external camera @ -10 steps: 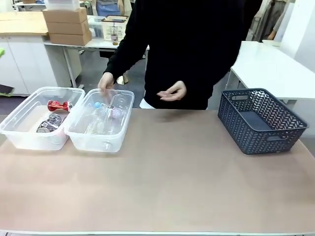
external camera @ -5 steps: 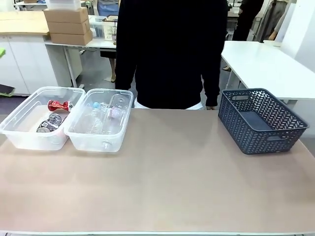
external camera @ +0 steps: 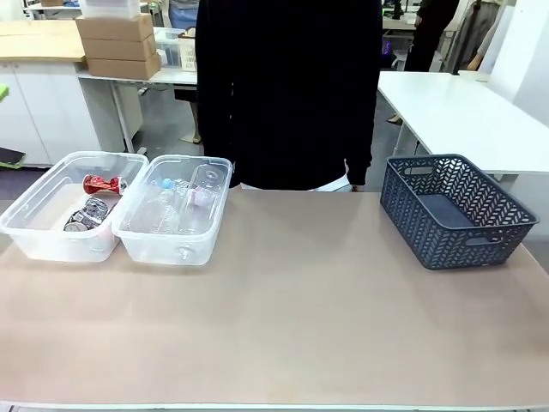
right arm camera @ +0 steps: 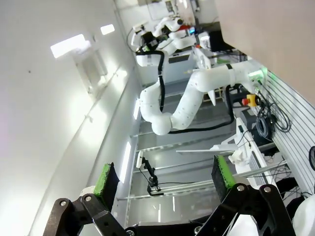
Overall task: Sort the waste into each basket.
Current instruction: Release the Organizing box you were holding.
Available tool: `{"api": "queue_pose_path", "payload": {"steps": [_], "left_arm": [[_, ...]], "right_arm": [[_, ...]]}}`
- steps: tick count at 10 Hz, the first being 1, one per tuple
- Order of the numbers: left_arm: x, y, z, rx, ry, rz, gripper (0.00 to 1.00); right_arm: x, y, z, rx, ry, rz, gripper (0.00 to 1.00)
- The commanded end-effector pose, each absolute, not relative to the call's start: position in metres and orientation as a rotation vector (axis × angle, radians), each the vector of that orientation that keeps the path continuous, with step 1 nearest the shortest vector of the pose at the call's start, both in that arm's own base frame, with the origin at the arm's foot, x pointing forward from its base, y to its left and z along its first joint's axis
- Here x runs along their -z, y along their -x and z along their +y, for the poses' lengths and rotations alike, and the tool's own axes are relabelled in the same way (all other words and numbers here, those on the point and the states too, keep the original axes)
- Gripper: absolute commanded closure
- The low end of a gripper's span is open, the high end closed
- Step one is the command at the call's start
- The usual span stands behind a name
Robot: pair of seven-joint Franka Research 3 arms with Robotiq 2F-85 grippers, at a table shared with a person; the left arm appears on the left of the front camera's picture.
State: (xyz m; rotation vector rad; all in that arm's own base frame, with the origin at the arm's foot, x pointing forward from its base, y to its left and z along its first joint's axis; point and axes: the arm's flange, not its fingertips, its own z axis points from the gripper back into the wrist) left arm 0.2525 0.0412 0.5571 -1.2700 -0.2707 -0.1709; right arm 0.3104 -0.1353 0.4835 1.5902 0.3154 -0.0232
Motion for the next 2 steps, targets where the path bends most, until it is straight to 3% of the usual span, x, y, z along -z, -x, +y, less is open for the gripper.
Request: {"api": "queue_pose_path", "payload": {"steps": [1, 2], "left_arm": [[-0.559, -0.2541, 0.04, 0.195, 1.291, -0.29, 0.0], [-0.559, -0.2541, 0.04, 0.195, 1.291, -0.29, 0.0]], "right_arm": [[-0.4858, -0.3104, -0.1447, 0.001, -1.583, 0.313, 0.0], [-0.4858, -0.3104, -0.1447, 0.001, -1.583, 0.313, 0.0]]}}
